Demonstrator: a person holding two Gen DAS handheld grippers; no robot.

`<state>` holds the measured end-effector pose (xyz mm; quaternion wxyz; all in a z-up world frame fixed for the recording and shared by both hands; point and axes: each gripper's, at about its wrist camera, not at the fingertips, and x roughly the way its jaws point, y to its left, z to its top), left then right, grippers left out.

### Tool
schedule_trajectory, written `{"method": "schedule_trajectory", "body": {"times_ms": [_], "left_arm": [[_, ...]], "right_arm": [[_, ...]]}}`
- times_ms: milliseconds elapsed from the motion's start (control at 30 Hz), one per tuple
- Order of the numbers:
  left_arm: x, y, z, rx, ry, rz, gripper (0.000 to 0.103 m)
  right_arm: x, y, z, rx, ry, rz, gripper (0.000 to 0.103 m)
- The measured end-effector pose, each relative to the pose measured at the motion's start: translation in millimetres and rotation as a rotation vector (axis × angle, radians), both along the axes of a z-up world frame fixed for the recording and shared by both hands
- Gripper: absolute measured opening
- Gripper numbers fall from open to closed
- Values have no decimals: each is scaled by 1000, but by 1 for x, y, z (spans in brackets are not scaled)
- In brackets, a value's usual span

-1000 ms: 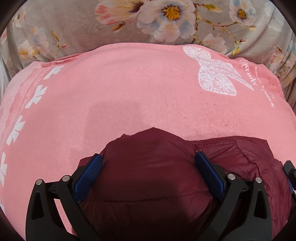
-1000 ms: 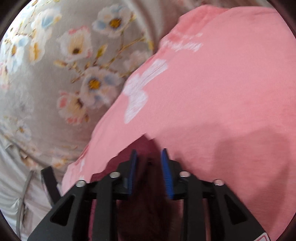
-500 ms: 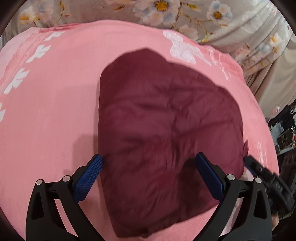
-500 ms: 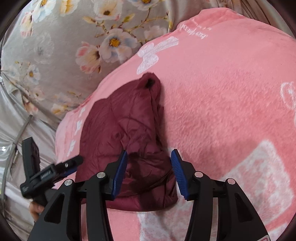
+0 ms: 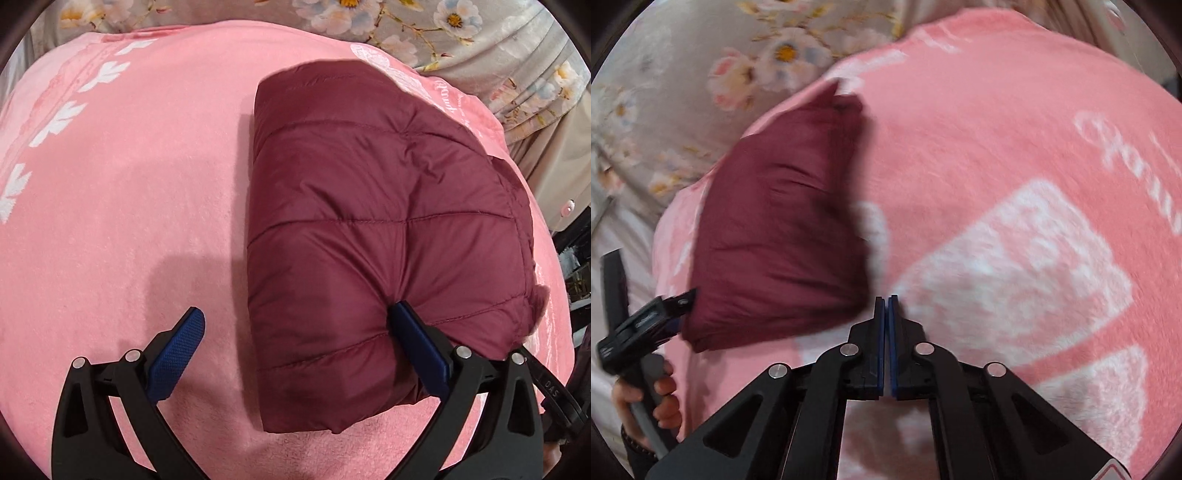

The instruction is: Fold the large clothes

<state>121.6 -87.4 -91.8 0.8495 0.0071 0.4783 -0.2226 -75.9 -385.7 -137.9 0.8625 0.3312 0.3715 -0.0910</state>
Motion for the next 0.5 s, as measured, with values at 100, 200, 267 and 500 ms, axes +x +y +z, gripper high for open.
{"method": "schedule_trajectory", "body": {"times_ms": [100,200,267,500], "left_arm": [[-4,4,20,7,-49,4,97],[-4,2,51,0,-135,1,97],[0,-14,70,21,-191,-5,97],[30,-87,75,195,-279,-11,97]], "right_arm": [[-13,-13,21,14,-47,-60,12],[-11,-12,67,-99,-112,-62,12],[8,-4,94,-141,-147,-17,12],[98,23,109,-294,-72,73,12]]}}
